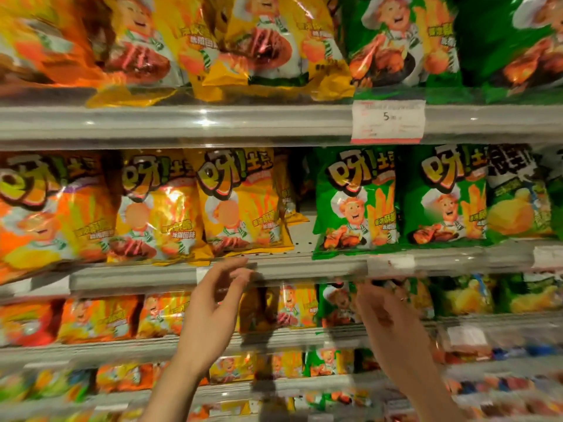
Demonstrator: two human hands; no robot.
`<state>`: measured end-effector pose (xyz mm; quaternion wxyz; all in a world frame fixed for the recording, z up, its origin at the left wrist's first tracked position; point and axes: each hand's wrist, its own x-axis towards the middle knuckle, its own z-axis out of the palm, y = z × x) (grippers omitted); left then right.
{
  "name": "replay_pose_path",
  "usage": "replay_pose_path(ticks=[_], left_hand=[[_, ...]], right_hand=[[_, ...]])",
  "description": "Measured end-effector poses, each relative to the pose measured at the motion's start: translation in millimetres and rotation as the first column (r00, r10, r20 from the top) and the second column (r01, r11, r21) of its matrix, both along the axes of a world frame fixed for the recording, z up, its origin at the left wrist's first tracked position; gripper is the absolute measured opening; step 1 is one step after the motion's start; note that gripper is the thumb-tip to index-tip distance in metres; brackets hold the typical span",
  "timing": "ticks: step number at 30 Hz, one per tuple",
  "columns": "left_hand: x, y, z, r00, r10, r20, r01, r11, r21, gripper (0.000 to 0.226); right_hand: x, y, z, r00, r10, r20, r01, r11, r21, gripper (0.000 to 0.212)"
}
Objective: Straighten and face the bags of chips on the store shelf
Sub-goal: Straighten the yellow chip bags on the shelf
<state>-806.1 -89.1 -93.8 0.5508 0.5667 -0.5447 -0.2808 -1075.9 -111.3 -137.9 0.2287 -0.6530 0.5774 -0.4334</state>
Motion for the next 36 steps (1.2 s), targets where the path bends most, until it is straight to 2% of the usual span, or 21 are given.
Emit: replay_pose_path(ticks=[7,11,15,19,21,23,27,29,33,36], left_hand=[[16,13,-5,0.996,0.081,-0.048,-0.08,0.997,0.014,0.018],[12,15,5,0.994,0.099,-0.041,-0.1,0.995,-0.023,0.016],[18,14,13,0.99,0.135,-0.039,-0.137,0.99,-0.046,0.016],[26,7,19,0.983,0.173,-0.062,-0.178,0.98,-0.084,0.018],[31,-2,25,0.978,0.201,-0.053,-0.206,0.97,-0.132,0.019],[35,-13,31,0.975,0.216,-0.047,-0.221,0.957,-0.188,0.022],[44,-40,43,0.975,0.212,0.068,-0.187,0.945,-0.268,0.035],[51,-52,45,0.958,0.218,0.187,-0.159,0.944,-0.289,0.044],[54,-68,54,0.916,0.205,0.344,-0.115,0.958,-0.264,0.058],[52,-75,56,0.88,0.214,0.424,-0.107,0.959,-0.262,0.058]], right_hand=[[4,12,5,0.999,0.014,0.035,-0.016,0.998,0.066,0.021],[2,2,15,0.997,0.037,0.074,-0.036,0.999,-0.019,0.018],[13,-14,25,0.993,0.109,0.047,-0.103,0.989,-0.11,0.012],[35,-24,43,0.983,0.17,0.068,-0.153,0.967,-0.205,0.036],[48,-32,51,0.974,0.206,0.092,-0.186,0.965,-0.184,0.021],[61,-40,58,0.967,0.226,0.121,-0.209,0.968,-0.142,0.019],[96,-55,76,0.965,0.243,0.097,-0.214,0.946,-0.245,0.015],[121,-69,84,0.968,0.23,0.101,-0.207,0.958,-0.198,0.024],[159,-89,99,0.995,0.096,-0.012,-0.097,0.989,-0.113,0.063],[172,-98,98,0.997,0.054,0.048,-0.052,0.997,-0.056,0.073]])
